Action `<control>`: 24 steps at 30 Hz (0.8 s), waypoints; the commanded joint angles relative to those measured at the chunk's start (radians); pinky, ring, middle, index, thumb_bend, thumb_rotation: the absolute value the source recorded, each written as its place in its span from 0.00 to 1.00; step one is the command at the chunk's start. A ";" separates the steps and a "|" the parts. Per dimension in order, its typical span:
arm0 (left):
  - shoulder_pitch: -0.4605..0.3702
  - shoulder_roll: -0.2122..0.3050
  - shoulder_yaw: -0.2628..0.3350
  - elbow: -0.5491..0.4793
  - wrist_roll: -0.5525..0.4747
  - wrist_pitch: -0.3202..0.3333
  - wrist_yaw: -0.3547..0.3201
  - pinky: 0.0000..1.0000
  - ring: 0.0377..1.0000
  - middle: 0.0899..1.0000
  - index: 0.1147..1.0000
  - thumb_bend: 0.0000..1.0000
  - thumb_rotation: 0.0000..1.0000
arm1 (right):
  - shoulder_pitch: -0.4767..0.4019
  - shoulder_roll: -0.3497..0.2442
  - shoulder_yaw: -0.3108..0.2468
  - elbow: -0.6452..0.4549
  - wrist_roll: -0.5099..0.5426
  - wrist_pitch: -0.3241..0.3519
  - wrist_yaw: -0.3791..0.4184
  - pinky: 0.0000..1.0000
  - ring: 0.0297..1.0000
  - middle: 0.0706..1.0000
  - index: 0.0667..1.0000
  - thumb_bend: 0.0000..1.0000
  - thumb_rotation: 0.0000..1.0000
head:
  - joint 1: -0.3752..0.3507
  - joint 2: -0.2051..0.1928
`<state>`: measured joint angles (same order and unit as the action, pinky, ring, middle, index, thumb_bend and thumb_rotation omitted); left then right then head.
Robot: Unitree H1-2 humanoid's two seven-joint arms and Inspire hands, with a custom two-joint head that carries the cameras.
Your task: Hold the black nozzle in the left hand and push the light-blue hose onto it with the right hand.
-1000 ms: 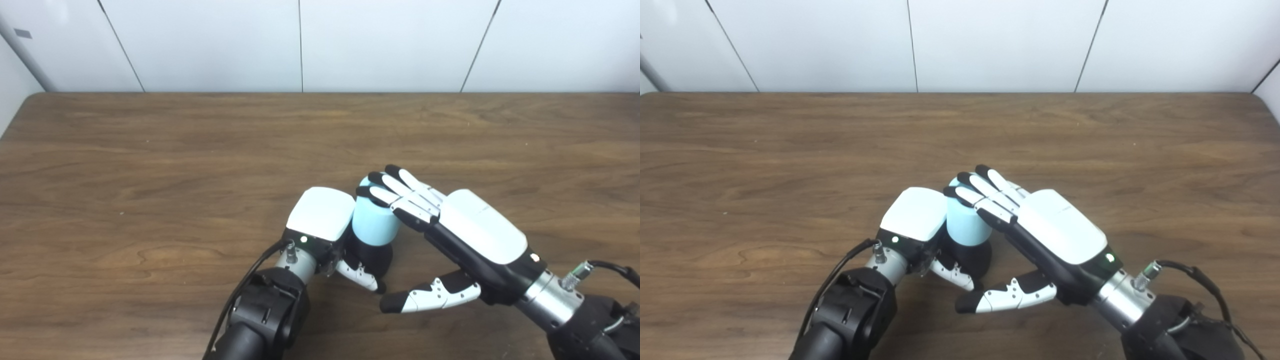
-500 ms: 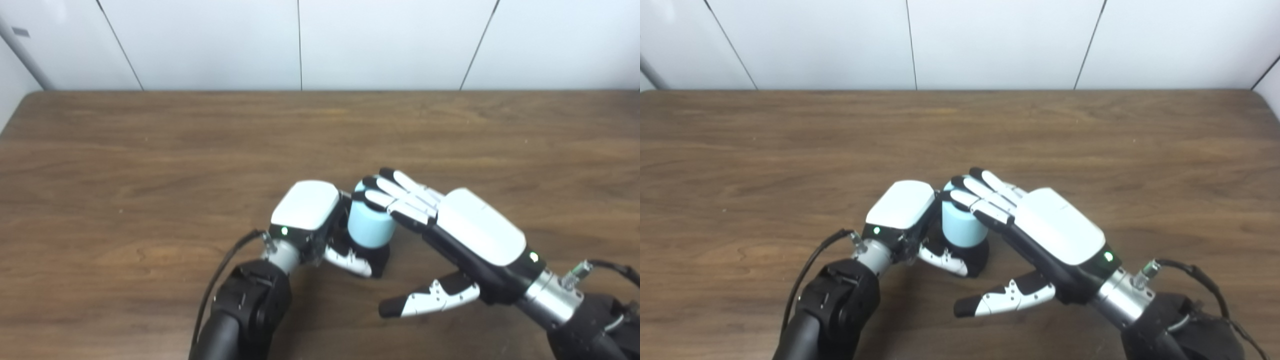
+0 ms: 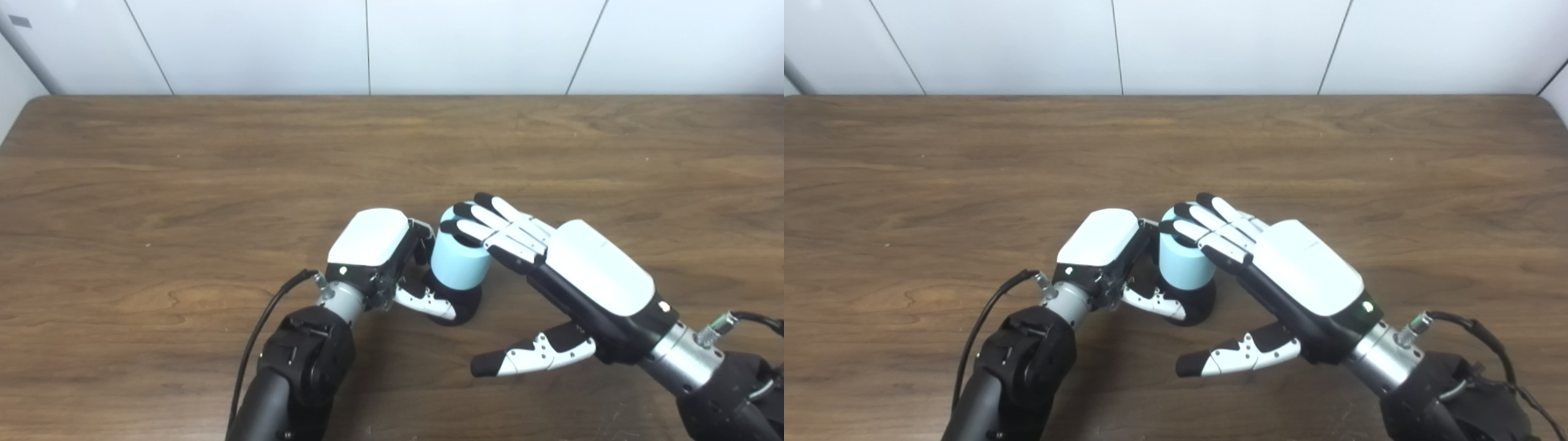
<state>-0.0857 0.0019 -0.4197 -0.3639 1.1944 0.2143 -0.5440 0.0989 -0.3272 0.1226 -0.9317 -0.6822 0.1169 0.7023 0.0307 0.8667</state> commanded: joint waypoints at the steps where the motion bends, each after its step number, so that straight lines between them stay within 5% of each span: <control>1: 0.004 0.011 -0.012 0.006 0.030 0.004 -0.001 0.73 0.62 0.49 0.40 0.52 0.00 | 0.029 -0.026 0.000 0.015 -0.007 0.013 0.024 0.91 0.98 0.93 0.90 0.61 0.88 | -0.001 0.002; 15: -0.020 0.044 -0.123 -0.005 0.162 -0.042 -0.015 0.80 0.62 0.50 0.39 0.52 0.00 | 0.034 -0.027 0.007 0.032 -0.010 0.013 0.007 0.91 0.97 0.93 0.90 0.62 0.89 | -0.001 0.009; 24: -0.022 0.029 -0.134 -0.011 0.204 -0.042 -0.049 0.82 0.65 0.50 0.38 0.52 0.00 | 0.039 -0.040 0.032 0.046 -0.037 0.005 0.027 0.92 0.96 0.92 0.87 0.63 0.92 | 0.002 0.013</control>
<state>-0.1124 0.0317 -0.5367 -0.3734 1.3743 0.1914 -0.5608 0.1118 -0.3306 0.1378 -0.9181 -0.7007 0.1155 0.6697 0.0307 0.8790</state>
